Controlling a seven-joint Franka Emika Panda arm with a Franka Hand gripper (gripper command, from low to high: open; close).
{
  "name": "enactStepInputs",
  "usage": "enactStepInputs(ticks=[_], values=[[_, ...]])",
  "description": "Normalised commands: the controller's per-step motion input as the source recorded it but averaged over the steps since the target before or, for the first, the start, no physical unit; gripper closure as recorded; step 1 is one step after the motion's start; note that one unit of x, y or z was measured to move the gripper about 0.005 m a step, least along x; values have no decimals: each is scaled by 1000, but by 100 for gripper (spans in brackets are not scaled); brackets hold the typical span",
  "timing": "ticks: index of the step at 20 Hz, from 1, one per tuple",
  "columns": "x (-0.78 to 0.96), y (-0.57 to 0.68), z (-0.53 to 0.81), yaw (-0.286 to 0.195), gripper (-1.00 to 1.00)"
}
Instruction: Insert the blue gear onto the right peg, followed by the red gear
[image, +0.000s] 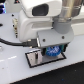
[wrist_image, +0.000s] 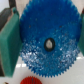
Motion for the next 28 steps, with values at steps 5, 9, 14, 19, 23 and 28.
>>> enactStepInputs(ticks=[5, 9, 14, 19, 23, 28], values=[[82, 35, -202, 0, 100], [50, 48, -133, 0, 100], [4, 95, 46, 0, -100], [-170, 124, 457, 0, -100], [-249, 122, 449, 0, -100], [-415, 174, 214, 0, -100]])
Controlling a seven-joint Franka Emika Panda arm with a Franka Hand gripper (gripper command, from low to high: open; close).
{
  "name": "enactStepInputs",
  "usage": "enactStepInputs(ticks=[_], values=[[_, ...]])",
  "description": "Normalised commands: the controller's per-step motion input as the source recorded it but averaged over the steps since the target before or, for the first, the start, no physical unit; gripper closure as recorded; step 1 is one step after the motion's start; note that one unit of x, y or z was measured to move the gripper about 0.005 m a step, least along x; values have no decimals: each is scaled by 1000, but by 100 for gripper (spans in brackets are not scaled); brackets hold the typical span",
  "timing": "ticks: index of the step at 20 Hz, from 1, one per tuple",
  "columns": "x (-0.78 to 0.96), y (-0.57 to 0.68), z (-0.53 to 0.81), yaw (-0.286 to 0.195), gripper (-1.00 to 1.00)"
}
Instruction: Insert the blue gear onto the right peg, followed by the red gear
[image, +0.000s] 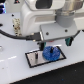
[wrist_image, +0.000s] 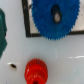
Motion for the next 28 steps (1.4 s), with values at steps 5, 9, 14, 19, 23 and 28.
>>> enactStepInputs(ticks=[5, 9, 14, 19, 23, 28], values=[[-516, 251, 49, 0, -100], [-536, 289, -17, 0, -100], [-533, 185, -135, 0, -100], [-453, 32, -337, 0, -100], [-343, -4, -401, 0, -100], [-331, 10, -400, 0, -100]])
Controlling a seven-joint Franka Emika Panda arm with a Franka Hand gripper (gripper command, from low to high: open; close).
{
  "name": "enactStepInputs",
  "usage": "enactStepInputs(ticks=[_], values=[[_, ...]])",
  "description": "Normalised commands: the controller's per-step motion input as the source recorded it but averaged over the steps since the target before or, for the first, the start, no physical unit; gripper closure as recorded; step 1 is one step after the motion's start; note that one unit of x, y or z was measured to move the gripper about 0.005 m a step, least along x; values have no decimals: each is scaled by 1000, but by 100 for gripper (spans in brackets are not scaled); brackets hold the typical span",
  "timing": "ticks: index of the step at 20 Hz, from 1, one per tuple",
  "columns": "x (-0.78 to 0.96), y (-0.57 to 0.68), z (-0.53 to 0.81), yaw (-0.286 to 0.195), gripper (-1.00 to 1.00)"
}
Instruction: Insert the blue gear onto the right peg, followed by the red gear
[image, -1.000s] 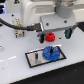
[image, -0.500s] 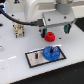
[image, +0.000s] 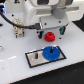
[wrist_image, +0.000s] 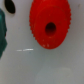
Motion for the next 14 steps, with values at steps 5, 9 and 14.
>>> enactStepInputs(ticks=[5, 9, 14], values=[[-269, 19, -309, 0, -100], [-190, 24, -155, 0, 100], [-111, 10, -44, 0, 100]])
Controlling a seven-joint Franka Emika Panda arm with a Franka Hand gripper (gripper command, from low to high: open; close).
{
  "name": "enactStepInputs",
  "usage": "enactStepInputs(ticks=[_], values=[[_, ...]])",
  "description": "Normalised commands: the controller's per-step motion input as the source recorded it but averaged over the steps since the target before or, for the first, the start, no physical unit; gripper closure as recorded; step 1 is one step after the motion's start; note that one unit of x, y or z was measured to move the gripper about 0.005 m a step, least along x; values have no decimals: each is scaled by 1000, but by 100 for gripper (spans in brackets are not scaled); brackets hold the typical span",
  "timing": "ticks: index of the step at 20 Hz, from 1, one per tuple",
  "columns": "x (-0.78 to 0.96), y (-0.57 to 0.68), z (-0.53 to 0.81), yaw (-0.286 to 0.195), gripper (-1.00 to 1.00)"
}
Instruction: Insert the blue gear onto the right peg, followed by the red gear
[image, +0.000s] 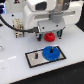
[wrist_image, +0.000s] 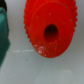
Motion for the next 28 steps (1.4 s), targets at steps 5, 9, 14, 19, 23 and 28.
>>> enactStepInputs(ticks=[5, 9, 14, 19, 23, 28], values=[[-57, 3, 1, 0, 100], [27, -18, 305, 0, 100], [288, -59, 661, 0, 100], [457, -62, 593, 0, 100], [604, -139, 461, 0, 100], [758, -149, 305, 0, 100]])
